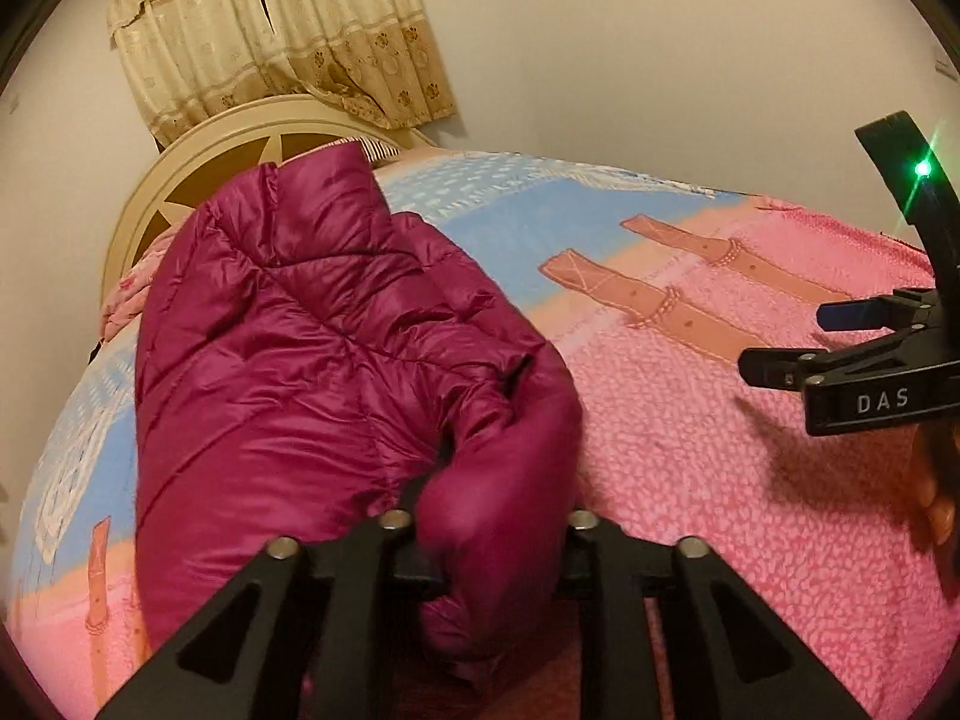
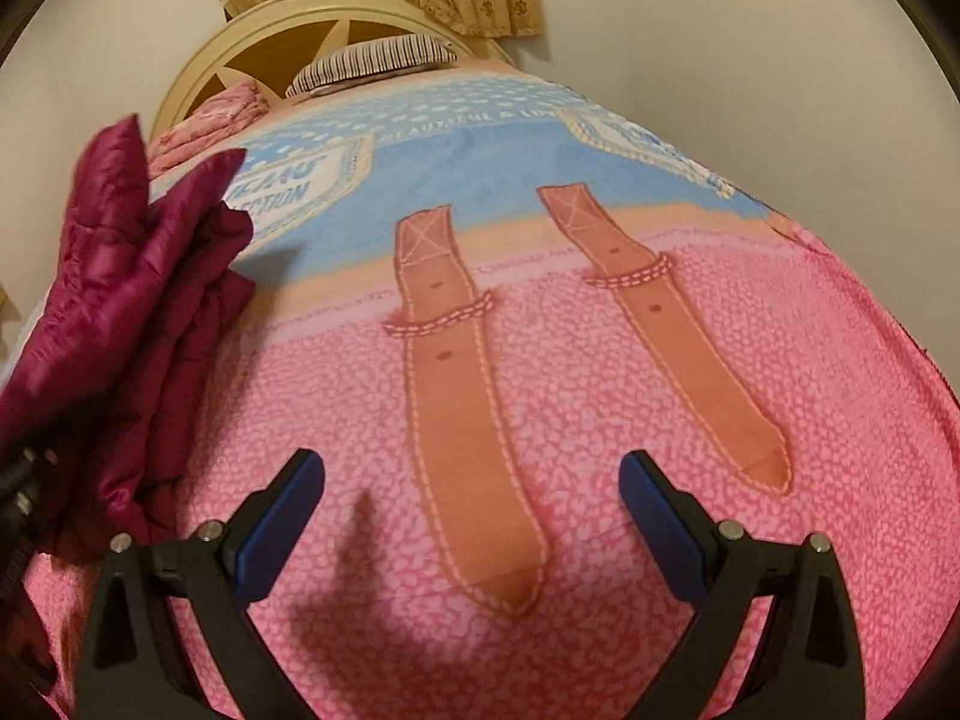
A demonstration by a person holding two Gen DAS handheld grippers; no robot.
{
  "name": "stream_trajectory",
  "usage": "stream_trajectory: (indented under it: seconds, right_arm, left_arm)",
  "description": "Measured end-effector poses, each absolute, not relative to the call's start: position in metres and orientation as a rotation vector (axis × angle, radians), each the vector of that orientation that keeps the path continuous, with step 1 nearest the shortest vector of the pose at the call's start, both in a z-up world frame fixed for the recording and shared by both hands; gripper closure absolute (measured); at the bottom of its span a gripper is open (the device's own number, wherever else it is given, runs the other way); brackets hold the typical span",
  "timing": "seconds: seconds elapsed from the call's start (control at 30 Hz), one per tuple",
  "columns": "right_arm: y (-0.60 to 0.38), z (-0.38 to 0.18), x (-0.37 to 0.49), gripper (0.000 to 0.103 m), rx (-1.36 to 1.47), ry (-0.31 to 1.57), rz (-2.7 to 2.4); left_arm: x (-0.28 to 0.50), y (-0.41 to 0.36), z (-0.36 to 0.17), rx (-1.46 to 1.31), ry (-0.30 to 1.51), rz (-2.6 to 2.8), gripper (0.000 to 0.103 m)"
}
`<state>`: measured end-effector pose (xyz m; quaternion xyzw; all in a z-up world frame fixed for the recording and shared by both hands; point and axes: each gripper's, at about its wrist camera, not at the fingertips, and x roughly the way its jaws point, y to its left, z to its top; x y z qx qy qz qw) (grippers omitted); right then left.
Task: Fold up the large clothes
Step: 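Carry the held jacket with the left tool and lower it onto the bed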
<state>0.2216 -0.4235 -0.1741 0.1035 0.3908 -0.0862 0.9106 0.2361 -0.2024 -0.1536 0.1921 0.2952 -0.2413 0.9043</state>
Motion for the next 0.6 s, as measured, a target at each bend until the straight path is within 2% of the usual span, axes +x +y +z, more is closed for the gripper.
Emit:
stream_trajectory:
  seconds: [0.07,0.17,0.43,0.6]
  right_arm:
    - [-0.423,-0.176,0.220,0.003,0.216,0.808,-0.173]
    - [-0.425,-0.185,0.226,0.003,0.225,0.821,-0.167]
    - [-0.427,-0.191,0.224,0.002,0.232,0.828,-0.157]
    - [-0.425,-0.189,0.225,0.002,0.232,0.823,-0.156]
  left_arm:
    - [0.234,-0.202,-0.150,0.359,0.625,-0.531,0.041]
    - [0.222,-0.208,-0.139,0.402,0.597,-0.491,0.034]
    - [0.200,-0.176,-0.088,0.378,0.484,-0.392,0.030]
    - [0.231,-0.131,-0.083,0.360,0.504,-0.254,0.028]
